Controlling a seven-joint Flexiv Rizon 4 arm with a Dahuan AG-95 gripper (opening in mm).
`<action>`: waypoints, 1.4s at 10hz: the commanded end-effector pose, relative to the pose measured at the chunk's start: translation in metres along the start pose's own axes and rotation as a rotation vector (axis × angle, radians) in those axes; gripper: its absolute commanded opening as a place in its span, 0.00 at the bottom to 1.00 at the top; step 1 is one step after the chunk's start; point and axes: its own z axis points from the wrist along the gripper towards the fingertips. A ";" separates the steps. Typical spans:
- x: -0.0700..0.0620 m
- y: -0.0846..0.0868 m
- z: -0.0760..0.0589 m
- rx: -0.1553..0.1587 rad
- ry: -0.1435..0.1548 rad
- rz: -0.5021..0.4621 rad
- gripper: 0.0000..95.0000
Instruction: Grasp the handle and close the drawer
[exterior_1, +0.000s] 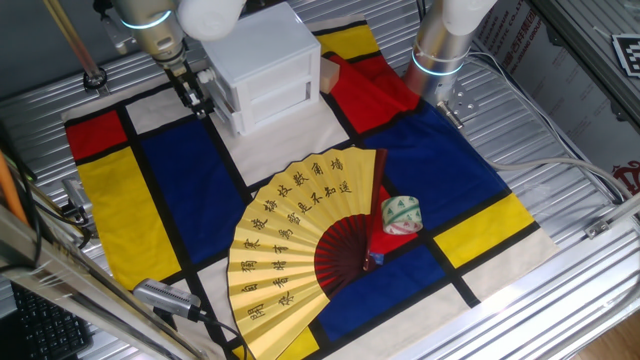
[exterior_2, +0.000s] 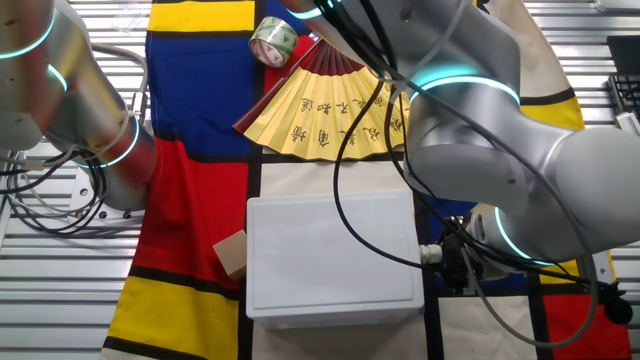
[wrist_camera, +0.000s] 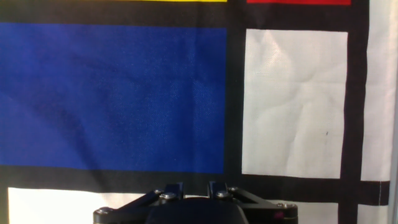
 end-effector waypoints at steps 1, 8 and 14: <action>0.000 0.000 0.000 0.001 0.003 0.001 0.00; 0.002 0.000 0.001 -0.004 0.032 0.003 0.00; 0.007 0.000 0.002 0.001 0.031 0.005 0.00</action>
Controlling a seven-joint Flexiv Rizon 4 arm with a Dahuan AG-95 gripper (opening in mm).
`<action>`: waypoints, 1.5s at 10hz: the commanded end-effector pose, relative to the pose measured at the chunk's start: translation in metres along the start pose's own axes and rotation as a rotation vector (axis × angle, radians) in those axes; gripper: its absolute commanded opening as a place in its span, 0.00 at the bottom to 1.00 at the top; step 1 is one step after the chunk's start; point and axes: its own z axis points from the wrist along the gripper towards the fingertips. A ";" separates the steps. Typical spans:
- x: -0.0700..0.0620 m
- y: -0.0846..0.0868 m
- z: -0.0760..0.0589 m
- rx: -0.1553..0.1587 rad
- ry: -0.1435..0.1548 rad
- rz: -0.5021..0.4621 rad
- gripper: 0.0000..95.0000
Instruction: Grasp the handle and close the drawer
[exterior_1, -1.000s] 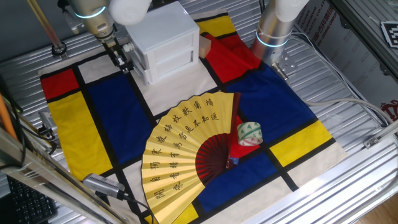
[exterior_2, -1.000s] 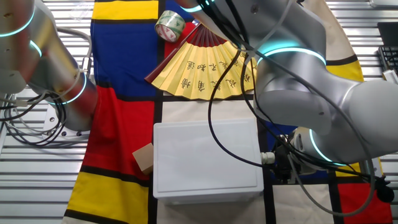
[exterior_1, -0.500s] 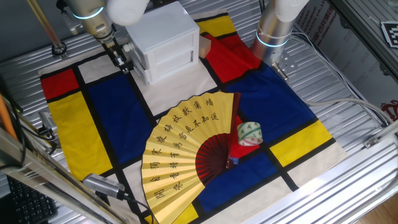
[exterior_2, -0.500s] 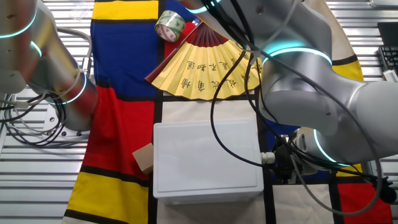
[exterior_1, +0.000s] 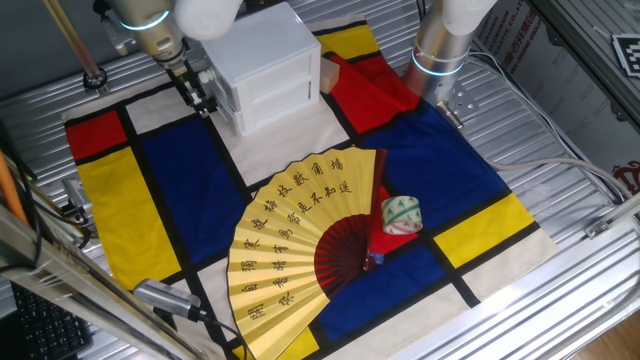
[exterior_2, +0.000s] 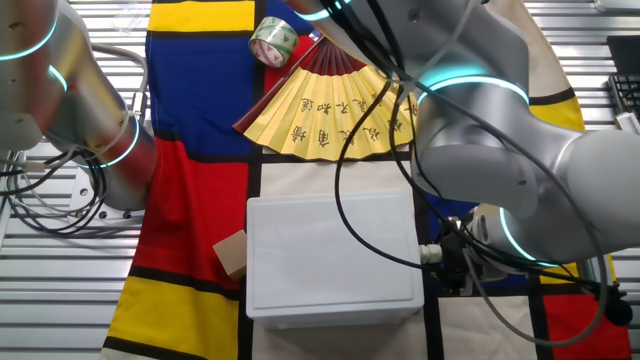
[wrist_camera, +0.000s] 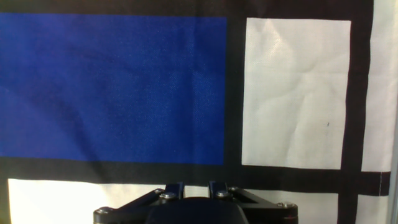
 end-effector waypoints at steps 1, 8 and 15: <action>0.000 0.000 0.001 -0.002 0.004 0.003 0.00; 0.002 0.000 0.000 -0.007 0.019 0.009 0.00; 0.009 0.000 0.002 -0.006 0.012 0.013 0.00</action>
